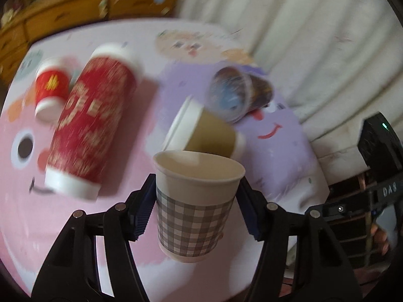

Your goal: Flip cup upright

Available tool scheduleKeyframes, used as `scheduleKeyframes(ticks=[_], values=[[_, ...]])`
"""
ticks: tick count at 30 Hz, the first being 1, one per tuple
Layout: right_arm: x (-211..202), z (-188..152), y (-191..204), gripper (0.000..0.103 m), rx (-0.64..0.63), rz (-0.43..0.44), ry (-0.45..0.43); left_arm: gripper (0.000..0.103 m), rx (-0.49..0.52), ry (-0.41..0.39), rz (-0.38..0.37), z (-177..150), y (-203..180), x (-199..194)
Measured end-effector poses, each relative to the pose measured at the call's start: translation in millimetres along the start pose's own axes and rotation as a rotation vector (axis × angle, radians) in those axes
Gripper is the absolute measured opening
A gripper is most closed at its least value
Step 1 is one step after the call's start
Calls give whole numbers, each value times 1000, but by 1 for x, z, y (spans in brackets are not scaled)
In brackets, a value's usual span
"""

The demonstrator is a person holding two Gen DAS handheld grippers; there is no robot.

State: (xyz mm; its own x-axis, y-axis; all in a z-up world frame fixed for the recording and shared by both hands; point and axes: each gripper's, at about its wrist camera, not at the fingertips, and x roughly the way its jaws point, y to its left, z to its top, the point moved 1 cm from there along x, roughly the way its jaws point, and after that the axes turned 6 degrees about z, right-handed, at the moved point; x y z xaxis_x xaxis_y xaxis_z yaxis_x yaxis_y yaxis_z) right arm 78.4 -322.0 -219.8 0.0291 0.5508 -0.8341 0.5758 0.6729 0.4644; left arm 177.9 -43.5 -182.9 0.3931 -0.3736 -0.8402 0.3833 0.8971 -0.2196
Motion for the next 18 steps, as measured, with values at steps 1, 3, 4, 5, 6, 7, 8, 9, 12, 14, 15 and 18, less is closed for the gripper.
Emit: scheduleKeyframes(ticks=[1, 3, 4, 5, 6, 7, 8, 9, 12, 14, 15, 18], values=[[0, -1, -1, 87, 2, -4, 1, 59, 19, -35, -11, -1, -3, -1], [-1, -2, -4, 87, 5, -6, -4, 59, 33, -72, -18, -4, -10, 5], [-1, -3, -5, 87, -5, -4, -7, 59, 34, -80, -9, -6, -10, 5], [-1, -4, -6, 87, -3, -10, -9, 59, 36, -90, -10, -7, -13, 6], [-2, -5, -8, 87, -1, -19, -11, 59, 37, -108, -17, -10, -16, 5], [-1, -6, -9, 87, -4, -24, -10, 59, 40, -124, -20, -11, -18, 3], [-1, -7, -10, 87, -3, -28, -7, 59, 49, -141, -21, -14, -20, 3], [0, -8, -12, 87, -2, -28, -4, 59, 55, -151, -19, -18, -24, 4], [3, -11, -14, 87, 7, -35, 2, 59, 68, -180, -22, -27, -28, 3], [4, -13, -13, 87, 0, -40, 4, 59, 74, -192, -16, -32, -30, 1], [5, -15, -12, 87, -4, -40, 4, 59, 77, -195, -17, -36, -31, 1], [7, -18, -9, 87, -19, -40, 8, 60, 88, -195, -18, -42, -33, 1]])
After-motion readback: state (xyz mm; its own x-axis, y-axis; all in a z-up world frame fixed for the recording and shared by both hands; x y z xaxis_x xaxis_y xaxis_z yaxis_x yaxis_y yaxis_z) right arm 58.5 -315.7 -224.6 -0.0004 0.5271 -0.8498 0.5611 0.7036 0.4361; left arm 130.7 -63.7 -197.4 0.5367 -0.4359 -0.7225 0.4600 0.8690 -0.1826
